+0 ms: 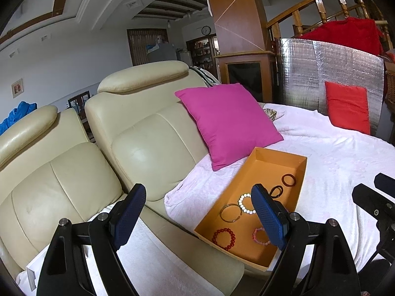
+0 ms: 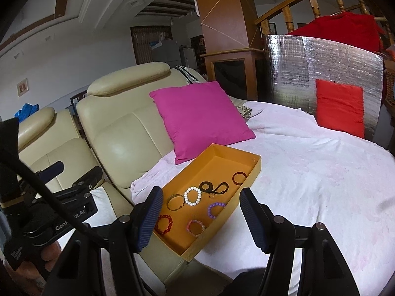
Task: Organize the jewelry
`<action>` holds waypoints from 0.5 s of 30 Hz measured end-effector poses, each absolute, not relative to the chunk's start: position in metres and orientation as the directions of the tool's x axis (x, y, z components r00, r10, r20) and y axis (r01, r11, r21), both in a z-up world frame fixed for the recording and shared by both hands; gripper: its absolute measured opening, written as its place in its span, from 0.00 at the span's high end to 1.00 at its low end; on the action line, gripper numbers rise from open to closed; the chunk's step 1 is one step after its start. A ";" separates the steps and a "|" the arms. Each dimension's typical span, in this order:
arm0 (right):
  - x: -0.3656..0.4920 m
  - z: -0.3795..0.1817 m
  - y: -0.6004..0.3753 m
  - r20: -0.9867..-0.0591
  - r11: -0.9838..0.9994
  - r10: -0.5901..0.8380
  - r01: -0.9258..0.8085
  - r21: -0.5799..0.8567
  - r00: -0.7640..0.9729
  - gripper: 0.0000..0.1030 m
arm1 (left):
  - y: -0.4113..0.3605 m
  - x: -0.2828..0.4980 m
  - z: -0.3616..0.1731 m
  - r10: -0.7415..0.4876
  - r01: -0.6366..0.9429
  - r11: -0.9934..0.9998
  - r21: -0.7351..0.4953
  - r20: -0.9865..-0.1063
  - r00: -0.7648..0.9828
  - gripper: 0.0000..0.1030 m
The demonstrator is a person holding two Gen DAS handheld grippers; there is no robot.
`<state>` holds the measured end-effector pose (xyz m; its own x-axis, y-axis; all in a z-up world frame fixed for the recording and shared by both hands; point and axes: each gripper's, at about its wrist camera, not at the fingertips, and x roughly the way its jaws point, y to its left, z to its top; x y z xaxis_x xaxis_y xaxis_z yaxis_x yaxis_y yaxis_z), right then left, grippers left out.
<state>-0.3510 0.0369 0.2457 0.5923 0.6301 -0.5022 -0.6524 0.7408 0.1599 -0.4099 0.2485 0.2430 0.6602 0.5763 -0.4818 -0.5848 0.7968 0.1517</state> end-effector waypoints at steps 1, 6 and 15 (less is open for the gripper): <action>-0.348 0.244 0.039 -0.505 0.740 0.630 -0.654 0.158 0.590 0.34 | 0.250 -0.408 0.243 0.576 -0.586 0.796 0.152 -0.485 0.658 0.15; -0.337 0.241 0.046 -0.515 0.738 0.628 -0.657 0.155 0.584 0.34 | 0.256 -0.398 0.243 0.578 -0.593 0.792 0.146 -0.492 0.651 0.15; -0.314 0.237 0.059 -0.533 0.724 0.636 -0.672 0.159 0.558 0.34 | 0.265 -0.384 0.242 0.597 -0.615 0.774 0.154 -0.504 0.625 0.15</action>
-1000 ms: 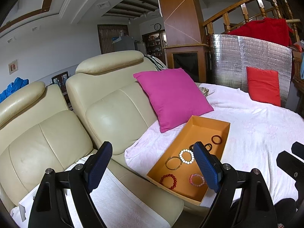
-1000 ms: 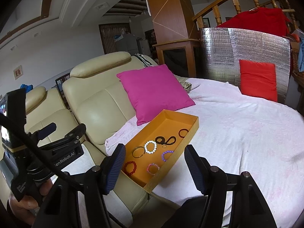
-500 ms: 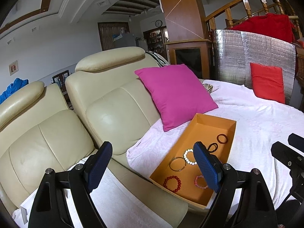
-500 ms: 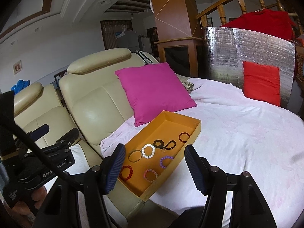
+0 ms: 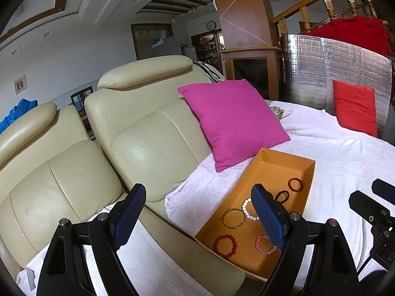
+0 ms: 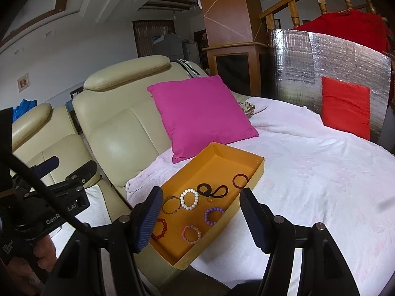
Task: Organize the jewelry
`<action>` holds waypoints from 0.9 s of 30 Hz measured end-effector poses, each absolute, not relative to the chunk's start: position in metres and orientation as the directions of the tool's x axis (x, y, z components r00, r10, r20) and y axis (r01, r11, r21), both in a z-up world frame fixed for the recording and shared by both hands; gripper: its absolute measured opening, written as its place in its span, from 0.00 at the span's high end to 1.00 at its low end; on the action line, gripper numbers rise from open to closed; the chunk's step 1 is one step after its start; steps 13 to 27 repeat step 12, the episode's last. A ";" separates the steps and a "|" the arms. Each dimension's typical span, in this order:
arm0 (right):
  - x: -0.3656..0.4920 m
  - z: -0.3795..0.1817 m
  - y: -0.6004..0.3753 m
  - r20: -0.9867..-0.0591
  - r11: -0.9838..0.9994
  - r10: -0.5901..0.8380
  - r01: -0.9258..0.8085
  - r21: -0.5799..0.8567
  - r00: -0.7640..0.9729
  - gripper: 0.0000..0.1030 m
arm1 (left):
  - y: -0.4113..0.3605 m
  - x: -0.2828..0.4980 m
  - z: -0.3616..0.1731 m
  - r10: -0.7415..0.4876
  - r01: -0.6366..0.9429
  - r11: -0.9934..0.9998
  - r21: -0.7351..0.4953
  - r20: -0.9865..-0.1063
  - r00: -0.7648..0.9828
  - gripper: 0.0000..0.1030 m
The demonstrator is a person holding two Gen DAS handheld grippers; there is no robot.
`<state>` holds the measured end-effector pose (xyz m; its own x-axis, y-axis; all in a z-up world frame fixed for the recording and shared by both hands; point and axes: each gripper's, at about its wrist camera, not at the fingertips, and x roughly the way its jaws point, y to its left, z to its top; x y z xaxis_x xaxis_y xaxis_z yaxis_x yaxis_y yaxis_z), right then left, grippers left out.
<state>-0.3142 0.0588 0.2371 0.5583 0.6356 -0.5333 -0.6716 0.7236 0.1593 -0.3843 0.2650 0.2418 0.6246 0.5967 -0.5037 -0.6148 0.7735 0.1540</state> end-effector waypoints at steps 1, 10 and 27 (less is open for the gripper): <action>-0.312 0.236 0.061 -0.536 0.720 0.638 -0.675 0.160 0.554 0.34 | 0.266 -0.383 0.242 0.600 -0.619 0.770 0.155 -0.506 0.619 0.15; -0.288 0.232 0.052 -0.510 0.708 0.672 -0.670 0.226 0.538 0.34 | 0.252 -0.358 0.238 0.600 -0.602 0.776 0.186 -0.512 0.615 0.15; -0.277 0.232 0.029 -0.480 0.726 0.669 -0.637 0.259 0.567 0.34 | 0.234 -0.337 0.235 0.543 -0.539 0.823 0.180 -0.530 0.652 0.15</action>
